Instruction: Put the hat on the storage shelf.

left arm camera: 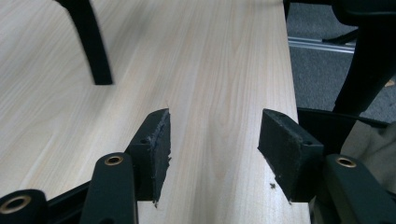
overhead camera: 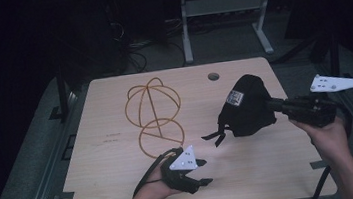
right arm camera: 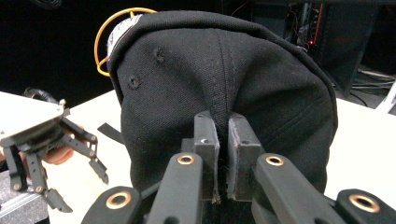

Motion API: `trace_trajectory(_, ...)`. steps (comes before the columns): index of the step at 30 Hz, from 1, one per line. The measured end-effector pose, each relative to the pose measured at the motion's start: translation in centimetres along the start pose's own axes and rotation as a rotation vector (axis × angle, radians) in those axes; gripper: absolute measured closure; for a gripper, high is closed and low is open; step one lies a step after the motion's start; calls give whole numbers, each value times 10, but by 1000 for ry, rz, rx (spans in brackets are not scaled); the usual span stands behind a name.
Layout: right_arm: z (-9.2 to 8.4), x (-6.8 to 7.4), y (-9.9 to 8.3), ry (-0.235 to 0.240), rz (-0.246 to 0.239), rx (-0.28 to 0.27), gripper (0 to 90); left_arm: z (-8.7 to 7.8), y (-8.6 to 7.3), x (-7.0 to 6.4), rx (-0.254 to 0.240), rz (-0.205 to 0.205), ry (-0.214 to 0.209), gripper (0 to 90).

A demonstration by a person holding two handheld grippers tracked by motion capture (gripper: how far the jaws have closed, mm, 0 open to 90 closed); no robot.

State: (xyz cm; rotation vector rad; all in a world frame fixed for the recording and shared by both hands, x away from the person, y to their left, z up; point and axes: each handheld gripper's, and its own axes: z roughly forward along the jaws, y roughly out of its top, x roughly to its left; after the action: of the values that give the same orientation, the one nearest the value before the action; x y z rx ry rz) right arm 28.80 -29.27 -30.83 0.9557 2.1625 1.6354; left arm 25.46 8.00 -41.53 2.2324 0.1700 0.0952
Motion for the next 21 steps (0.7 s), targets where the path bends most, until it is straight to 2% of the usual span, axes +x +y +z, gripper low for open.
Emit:
trace_trajectory(12, 18, 3, 39, 17, -41, 1, 837, -2, -2, 2, 2, 9, 3, 438)
trace_trajectory(21, 30, 9, 56, 34, -62, -1, 836, 1, -2, 3, -7, -5, -8, 430)
